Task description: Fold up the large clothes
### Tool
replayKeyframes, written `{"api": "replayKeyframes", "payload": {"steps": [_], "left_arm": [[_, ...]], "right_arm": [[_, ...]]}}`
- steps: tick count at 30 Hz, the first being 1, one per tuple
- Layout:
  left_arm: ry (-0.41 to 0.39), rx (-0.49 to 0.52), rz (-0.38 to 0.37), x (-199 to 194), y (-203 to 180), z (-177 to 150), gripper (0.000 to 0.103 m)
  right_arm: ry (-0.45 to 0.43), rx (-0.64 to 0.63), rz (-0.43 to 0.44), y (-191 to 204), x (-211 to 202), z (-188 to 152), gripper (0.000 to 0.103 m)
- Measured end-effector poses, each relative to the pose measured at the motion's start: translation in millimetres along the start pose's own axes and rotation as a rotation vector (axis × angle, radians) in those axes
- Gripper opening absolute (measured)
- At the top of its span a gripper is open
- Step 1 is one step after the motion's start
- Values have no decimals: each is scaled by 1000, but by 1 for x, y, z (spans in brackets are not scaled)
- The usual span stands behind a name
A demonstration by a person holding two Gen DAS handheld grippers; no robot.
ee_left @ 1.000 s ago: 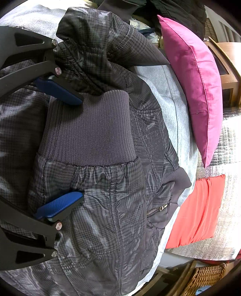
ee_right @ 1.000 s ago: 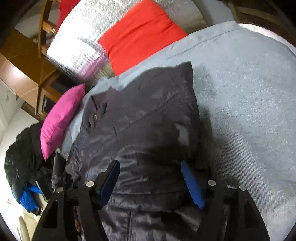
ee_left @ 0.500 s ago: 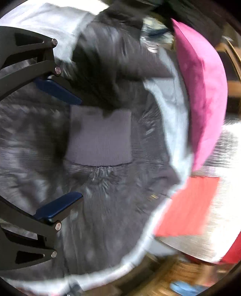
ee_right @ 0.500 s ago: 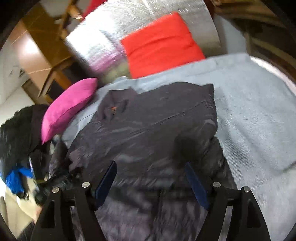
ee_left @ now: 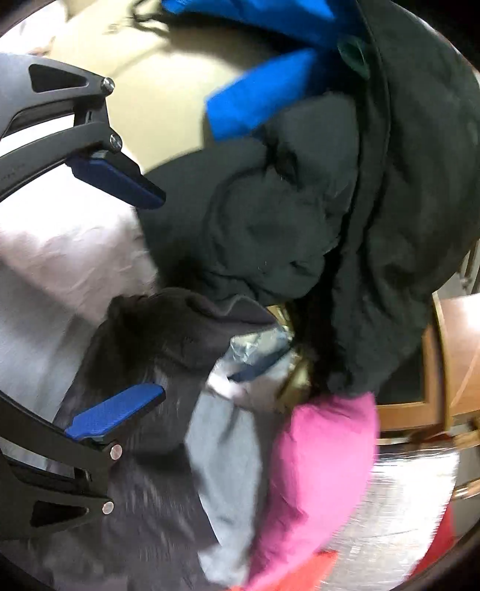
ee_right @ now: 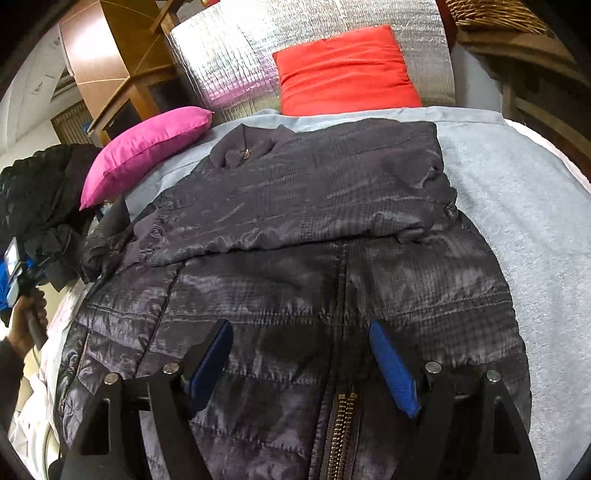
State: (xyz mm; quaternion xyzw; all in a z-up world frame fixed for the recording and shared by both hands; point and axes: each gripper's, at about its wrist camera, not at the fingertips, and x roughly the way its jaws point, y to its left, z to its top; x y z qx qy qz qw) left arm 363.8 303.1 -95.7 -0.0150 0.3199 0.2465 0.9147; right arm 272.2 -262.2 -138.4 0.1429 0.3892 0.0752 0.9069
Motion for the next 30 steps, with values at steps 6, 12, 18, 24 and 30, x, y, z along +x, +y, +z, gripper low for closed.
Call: {"api": "replayKeyframes", "payload": {"steps": [6, 12, 18, 24, 30], "left_arm": [[68, 55, 52, 49, -16, 18, 51], [146, 10, 4, 50, -11, 28, 11], [-24, 86, -148, -57, -32, 65, 11], [-145, 127, -403, -188, -98, 96, 11], [-140, 208, -652, -268, -211, 81, 11]], "right_arm": [[-8, -8, 7, 0, 3, -2, 82], [-14, 9, 35, -4, 3, -3, 82], [-22, 24, 54, -7, 1, -3, 82], [-27, 42, 76, -10, 0, -3, 82], [-32, 63, 103, -14, 0, -2, 82]]}}
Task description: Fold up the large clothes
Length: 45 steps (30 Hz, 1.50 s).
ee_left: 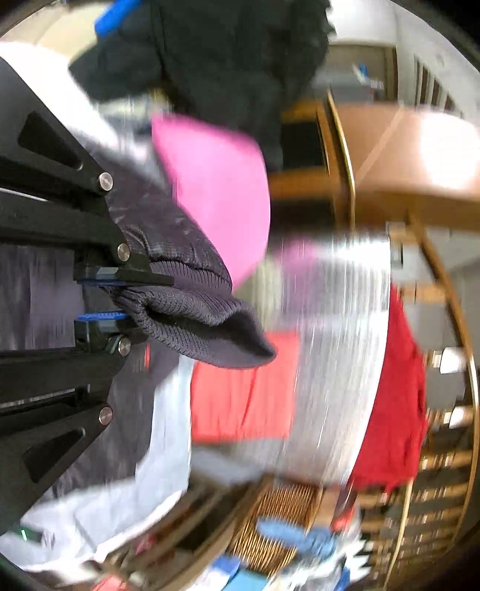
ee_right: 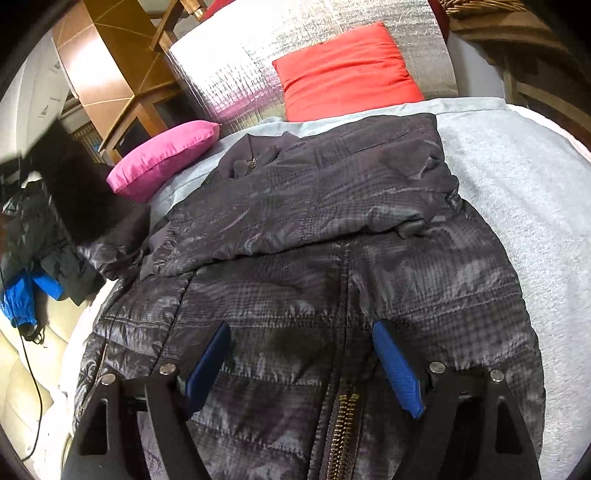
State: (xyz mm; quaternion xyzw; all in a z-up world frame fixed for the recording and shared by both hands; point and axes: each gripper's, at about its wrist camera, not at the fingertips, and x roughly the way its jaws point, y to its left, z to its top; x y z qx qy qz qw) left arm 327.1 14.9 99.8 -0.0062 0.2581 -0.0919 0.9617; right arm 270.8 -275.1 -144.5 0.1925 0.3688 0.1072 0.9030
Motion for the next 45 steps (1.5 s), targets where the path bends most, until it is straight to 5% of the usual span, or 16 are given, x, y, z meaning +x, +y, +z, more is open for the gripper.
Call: {"api": "replayKeyframes", "payload": {"steps": [5, 7, 8, 9, 11, 15, 24, 29, 35, 36, 38, 39, 41, 45], "left_arm": [[119, -25, -174, 36, -98, -28, 13], [187, -21, -208, 59, -134, -50, 27], [218, -10, -217, 68, -145, -58, 54], [253, 12, -212, 80, -154, -69, 69], [284, 10, -173, 90, -158, -85, 69], [325, -82, -139, 90, -117, -103, 70], [212, -219, 126, 39, 24, -181, 77], [249, -291, 123, 42, 59, -228, 77], [245, -404, 76, 45, 79, -260, 77], [238, -413, 71, 45, 80, -263, 77], [225, -418, 61, 43, 80, -266, 77], [219, -423, 53, 42, 81, -266, 78], [210, -442, 35, 38, 83, -269, 78], [196, -477, 5, 37, 88, -272, 78]], "right_arm": [[-7, 25, 30, -5, -1, 1, 82], [-10, 35, 42, -6, -2, 0, 82], [-9, 38, 45, -6, -2, 0, 82], [-9, 41, 48, -7, -2, 0, 82], [-7, 47, 55, -7, -2, 1, 82], [2, 80, 88, -14, -4, 5, 83], [-36, 366, 261, -35, -33, 35, 83], [-47, 387, 218, -33, -24, 85, 83], [87, 273, -6, -30, 27, 124, 82], [104, 255, -34, -28, 33, 126, 79], [150, 217, -46, -23, 43, 128, 52], [184, 190, -77, -20, 48, 128, 23], [223, 110, -117, -6, 52, 131, 14], [110, -97, -230, 35, 22, 159, 13]]}}
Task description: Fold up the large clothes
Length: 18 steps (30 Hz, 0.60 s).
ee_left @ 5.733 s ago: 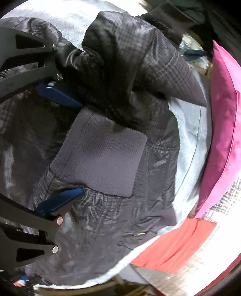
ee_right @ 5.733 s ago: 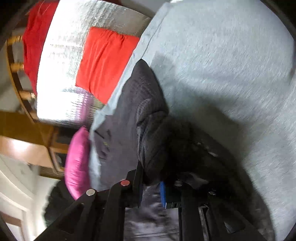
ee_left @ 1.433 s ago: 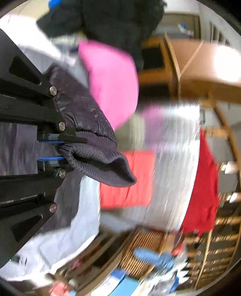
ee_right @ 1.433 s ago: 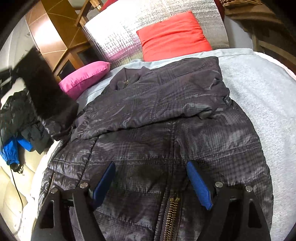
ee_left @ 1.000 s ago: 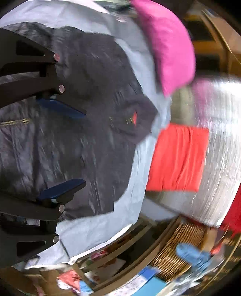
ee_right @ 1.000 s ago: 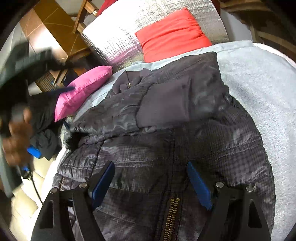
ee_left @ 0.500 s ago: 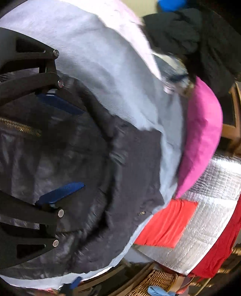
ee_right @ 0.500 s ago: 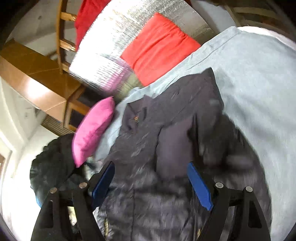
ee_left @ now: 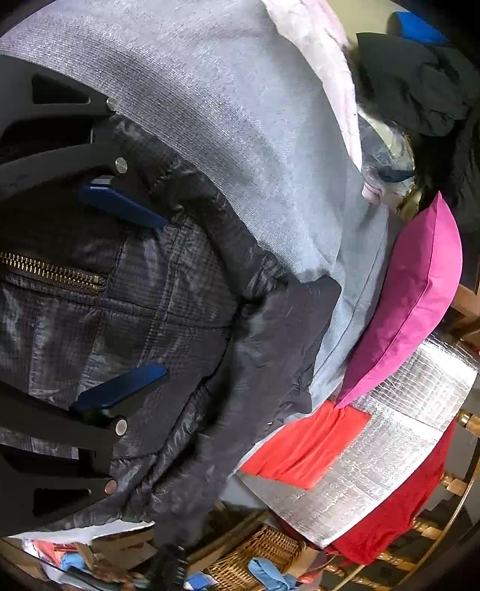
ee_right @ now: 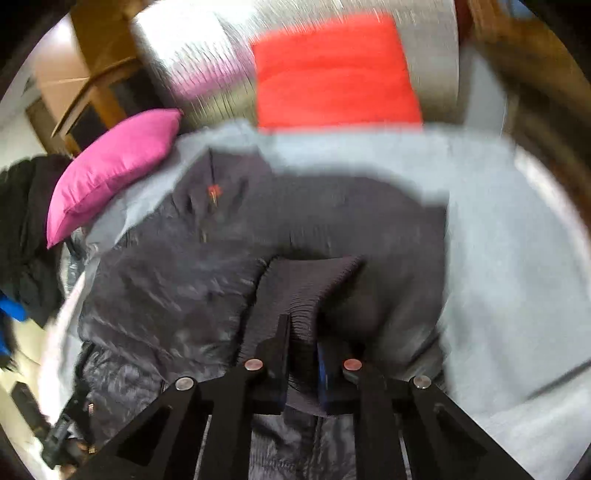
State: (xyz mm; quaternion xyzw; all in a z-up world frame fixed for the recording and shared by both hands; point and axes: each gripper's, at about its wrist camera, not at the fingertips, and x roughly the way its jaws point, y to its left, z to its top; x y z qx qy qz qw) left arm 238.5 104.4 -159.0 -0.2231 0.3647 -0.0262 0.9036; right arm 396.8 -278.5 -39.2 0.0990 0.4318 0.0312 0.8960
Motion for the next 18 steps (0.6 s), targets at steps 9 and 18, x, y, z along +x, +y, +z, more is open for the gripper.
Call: {"api": "replayKeyframes", "payload": {"steps": [9, 18], "left_arm": [[4, 14, 14, 3, -3, 2, 78], [126, -60, 47, -16, -22, 35, 79]], "right_arm": [[55, 12, -56, -12, 40, -14, 17], [-15, 191, 82, -49, 12, -17, 84]]}}
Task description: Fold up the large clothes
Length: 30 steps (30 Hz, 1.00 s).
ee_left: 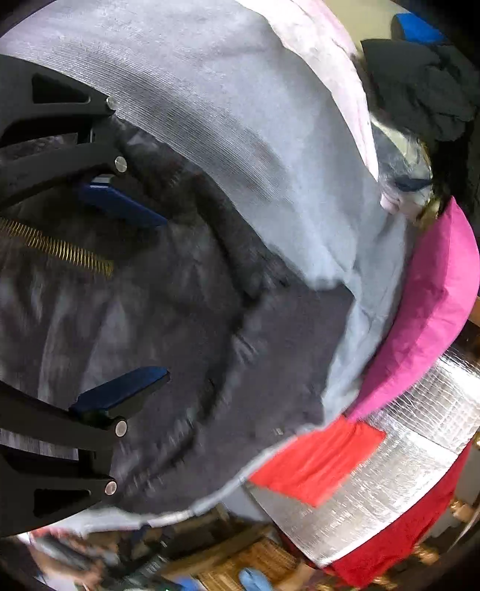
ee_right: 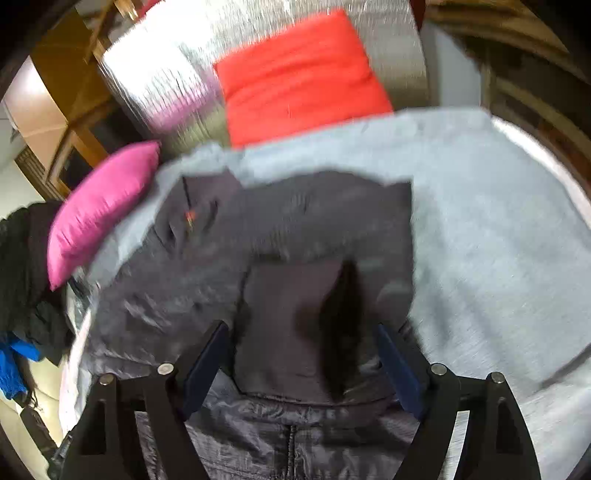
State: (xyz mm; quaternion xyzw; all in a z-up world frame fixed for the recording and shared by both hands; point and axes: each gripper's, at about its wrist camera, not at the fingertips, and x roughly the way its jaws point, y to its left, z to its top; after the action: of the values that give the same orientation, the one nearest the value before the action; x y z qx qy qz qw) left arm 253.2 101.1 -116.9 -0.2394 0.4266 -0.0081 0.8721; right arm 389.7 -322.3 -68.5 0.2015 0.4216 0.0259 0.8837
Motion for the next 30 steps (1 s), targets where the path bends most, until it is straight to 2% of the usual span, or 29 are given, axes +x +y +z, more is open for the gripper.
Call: {"api": "replayKeyframes", "payload": {"steps": [2, 3, 7, 10, 12, 13, 15, 16, 18, 19, 22, 24, 27, 30], "left_arm": [[-45, 44, 15, -10, -15, 16, 79], [-77, 86, 27, -12, -27, 26, 79], [-138, 251, 89, 9, -71, 54, 80], [-142, 349, 157, 40, -93, 69, 80], [-113, 375, 183, 63, -99, 73, 80], [-89, 388, 206, 75, -99, 74, 80], [30, 427, 295, 115, -94, 67, 80], [64, 466, 310, 130, -91, 60, 81], [-17, 533, 348, 128, -92, 52, 89], [-30, 558, 363, 126, -94, 51, 89], [-49, 533, 356, 109, -94, 55, 89], [-115, 535, 333, 90, -98, 56, 89], [-174, 543, 290, 74, -111, 54, 89], [-141, 591, 293, 88, -123, 44, 89]], "right_arm": [[-35, 26, 22, -1, -15, 4, 84], [-51, 46, 69, 0, -22, 6, 84], [2, 78, 300, 18, -11, 11, 84], [36, 83, 364, 31, 13, 10, 84], [50, 97, 372, 29, 27, 8, 84], [65, 108, 350, 26, 38, 7, 84], [77, 113, 270, 15, 53, 5, 83], [78, 122, 259, 6, 60, 3, 81], [63, 124, 261, 2, 64, 2, 81], [58, 107, 250, 3, 63, 2, 81], [48, 63, 186, 10, 53, 3, 82], [0, 43, 177, 20, 36, 5, 83], [-40, 30, 250, 34, 15, 6, 83], [-30, -9, 308, 55, 14, 4, 83]]}}
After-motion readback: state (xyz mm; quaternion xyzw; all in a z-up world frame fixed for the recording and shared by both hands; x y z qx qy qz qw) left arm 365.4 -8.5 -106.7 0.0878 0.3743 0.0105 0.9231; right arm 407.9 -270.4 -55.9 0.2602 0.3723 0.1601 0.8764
